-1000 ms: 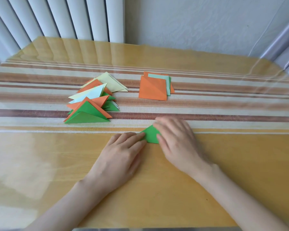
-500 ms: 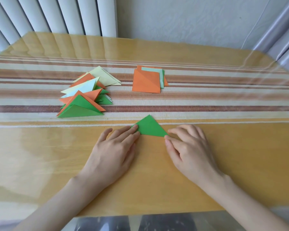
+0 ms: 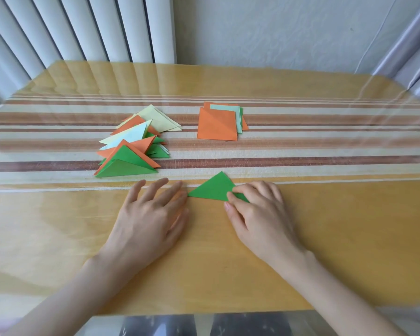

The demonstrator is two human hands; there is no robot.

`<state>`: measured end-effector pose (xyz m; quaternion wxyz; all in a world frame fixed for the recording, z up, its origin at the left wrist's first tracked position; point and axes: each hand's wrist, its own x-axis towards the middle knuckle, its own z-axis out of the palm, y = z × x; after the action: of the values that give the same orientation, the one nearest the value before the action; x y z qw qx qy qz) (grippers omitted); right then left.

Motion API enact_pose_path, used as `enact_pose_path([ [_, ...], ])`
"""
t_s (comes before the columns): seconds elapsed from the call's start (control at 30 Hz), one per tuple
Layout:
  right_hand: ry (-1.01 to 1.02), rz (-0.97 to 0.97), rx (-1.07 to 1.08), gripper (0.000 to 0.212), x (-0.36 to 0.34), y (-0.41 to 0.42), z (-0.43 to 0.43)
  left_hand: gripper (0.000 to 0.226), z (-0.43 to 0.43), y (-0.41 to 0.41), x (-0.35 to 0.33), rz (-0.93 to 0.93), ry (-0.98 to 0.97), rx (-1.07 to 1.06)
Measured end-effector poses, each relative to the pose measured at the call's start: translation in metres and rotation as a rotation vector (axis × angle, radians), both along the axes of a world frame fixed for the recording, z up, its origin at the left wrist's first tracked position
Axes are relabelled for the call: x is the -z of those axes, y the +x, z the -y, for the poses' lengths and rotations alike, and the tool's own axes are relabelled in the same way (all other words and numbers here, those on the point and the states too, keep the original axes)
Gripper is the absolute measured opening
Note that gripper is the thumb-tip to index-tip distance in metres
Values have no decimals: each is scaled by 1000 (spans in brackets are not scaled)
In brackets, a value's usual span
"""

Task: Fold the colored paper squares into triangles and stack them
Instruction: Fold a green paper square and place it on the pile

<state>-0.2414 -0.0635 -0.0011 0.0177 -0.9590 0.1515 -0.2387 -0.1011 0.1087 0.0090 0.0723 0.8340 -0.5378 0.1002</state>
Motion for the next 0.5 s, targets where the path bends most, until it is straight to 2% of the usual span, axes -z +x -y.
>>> enact_pose_path([
  [0.1,60,25,18,40,1,4,-2,42,8,2,-4,-57,-47,-27],
  [0.2,147,58,60,33,3,10,0,33,33,-5,-14,-292,-147,-161],
  [0.3,234,76,109,16,7,13,0,41,54,-18,-13,-384,-51,-332],
  [0.33,258,78,127,17,8,14,-1,43,57,-22,-11,-398,-50,-362],
  [0.5,310,41,229,44,6,15,-5,35,65,-30,-5,-486,-175,-459],
])
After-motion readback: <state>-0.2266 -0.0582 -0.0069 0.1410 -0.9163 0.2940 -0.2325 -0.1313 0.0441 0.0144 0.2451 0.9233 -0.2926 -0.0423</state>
